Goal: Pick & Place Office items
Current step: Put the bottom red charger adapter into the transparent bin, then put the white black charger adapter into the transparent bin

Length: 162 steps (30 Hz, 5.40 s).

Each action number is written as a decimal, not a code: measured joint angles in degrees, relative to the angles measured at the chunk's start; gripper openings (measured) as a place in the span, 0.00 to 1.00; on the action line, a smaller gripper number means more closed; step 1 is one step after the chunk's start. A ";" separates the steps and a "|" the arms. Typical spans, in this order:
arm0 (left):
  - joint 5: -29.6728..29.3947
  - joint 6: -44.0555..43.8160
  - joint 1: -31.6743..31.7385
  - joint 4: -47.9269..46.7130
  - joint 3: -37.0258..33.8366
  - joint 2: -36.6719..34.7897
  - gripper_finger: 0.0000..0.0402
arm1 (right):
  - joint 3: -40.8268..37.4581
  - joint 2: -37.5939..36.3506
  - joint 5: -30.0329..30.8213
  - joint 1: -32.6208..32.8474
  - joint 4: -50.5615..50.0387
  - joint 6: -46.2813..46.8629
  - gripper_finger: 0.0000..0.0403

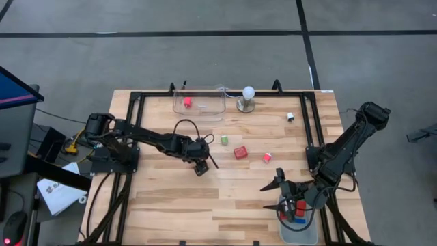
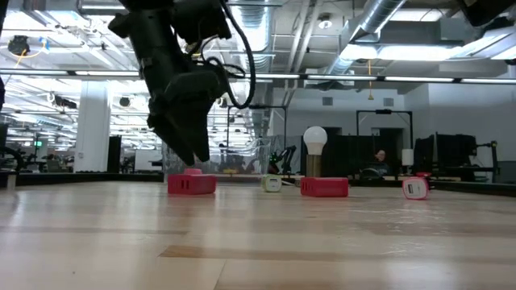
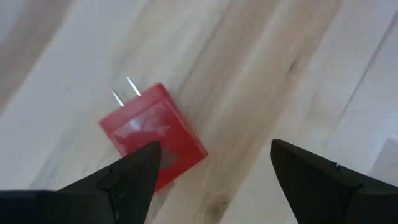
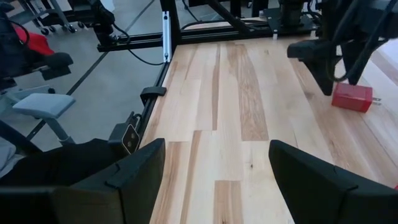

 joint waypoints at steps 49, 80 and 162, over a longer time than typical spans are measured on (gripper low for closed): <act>2.45 9.57 3.40 9.96 0.13 -5.32 0.50 | -0.01 0.00 1.44 2.13 -0.48 0.83 0.69; 7.27 22.31 42.60 -2.01 21.45 6.42 0.53 | 0.00 0.02 2.51 -4.11 -1.72 -0.33 0.69; -6.03 37.91 -12.40 49.77 -17.49 -40.84 0.74 | 2.63 -9.17 -26.25 -94.68 -57.55 -9.59 0.69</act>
